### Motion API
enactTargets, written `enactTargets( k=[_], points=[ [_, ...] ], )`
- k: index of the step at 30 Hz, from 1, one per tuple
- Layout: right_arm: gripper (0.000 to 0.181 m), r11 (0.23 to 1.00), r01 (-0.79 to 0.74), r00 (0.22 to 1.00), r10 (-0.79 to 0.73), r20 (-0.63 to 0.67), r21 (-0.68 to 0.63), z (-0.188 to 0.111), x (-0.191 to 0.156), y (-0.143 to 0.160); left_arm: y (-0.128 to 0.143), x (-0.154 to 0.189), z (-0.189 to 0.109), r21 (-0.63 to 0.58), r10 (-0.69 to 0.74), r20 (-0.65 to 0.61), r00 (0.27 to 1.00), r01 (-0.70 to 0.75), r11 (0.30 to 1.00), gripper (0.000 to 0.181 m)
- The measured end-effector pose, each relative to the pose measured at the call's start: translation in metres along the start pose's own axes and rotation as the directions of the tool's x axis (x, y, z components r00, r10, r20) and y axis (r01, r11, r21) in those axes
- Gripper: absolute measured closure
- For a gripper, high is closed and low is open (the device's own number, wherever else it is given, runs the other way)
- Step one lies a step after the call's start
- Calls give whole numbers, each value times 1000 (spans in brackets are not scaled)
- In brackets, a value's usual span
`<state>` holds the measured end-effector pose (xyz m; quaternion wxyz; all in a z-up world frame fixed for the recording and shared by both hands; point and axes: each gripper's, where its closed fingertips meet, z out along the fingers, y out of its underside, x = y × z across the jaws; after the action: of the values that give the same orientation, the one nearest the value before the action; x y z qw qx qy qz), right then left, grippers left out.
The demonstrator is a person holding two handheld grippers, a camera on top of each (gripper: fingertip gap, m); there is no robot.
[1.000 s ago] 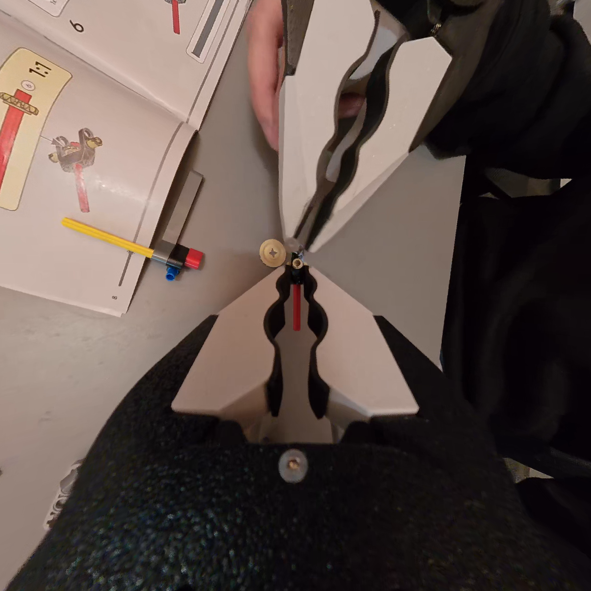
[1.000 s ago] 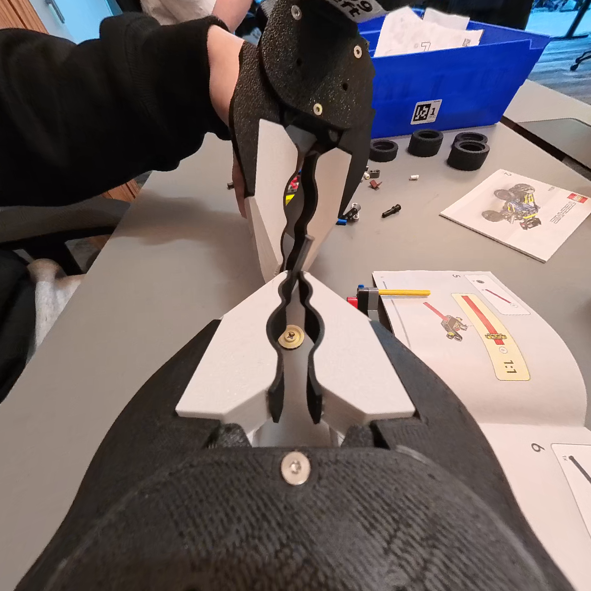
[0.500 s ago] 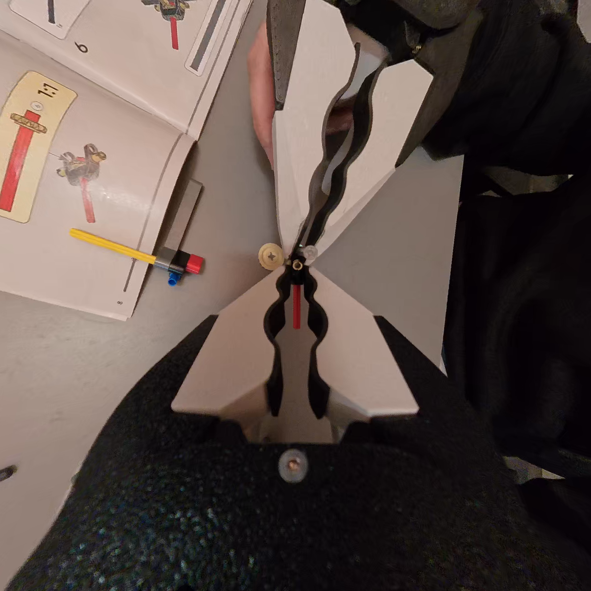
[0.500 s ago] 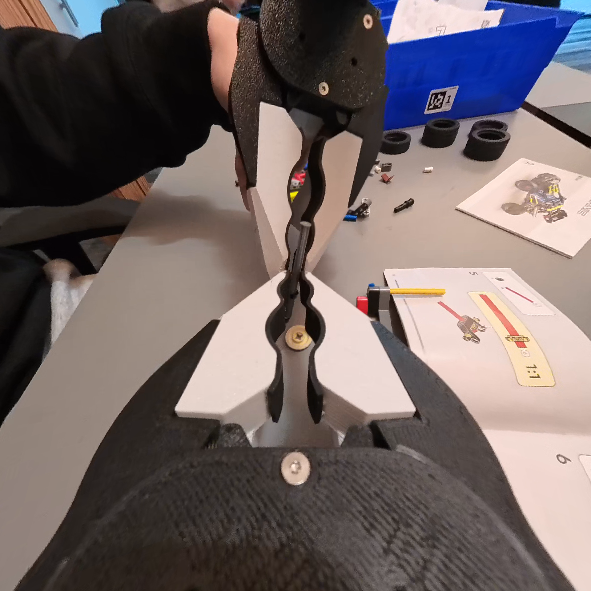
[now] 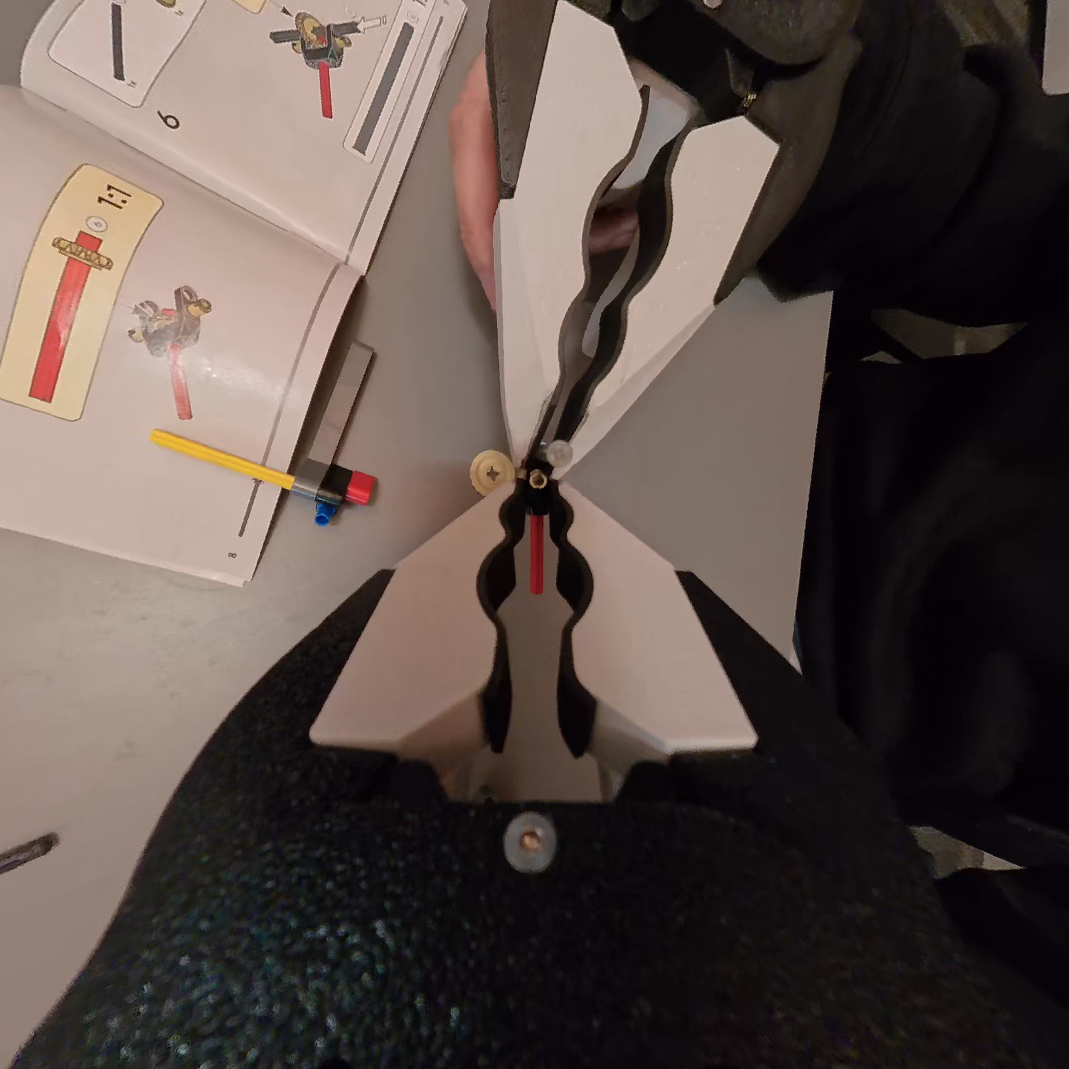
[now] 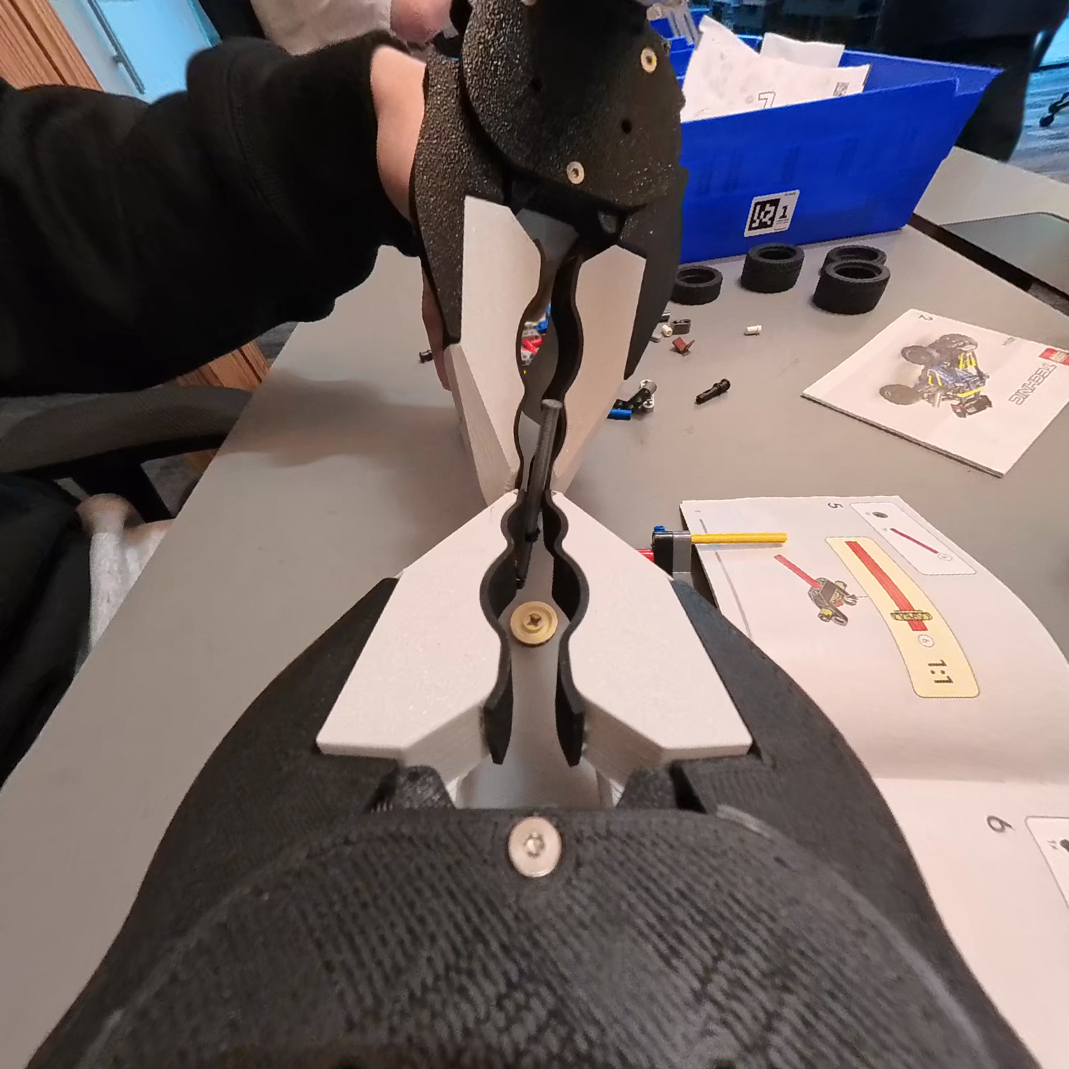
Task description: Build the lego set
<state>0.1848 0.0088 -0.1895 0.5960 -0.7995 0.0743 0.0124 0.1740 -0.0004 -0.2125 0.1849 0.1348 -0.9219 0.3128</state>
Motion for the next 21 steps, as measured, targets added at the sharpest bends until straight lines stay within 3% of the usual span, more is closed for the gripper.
enactTargets(
  k=[1,21],
  points=[
    [179,1000,-3,1000,3,5,2,-2,0,0,-1,1,0,3,1,-2,1000,-1,1000,176],
    [179,999,-2,1000,2,1,40,-5,1,-7,-3,-1,1,-71,43,48,998,-40,997,176]
  ],
)
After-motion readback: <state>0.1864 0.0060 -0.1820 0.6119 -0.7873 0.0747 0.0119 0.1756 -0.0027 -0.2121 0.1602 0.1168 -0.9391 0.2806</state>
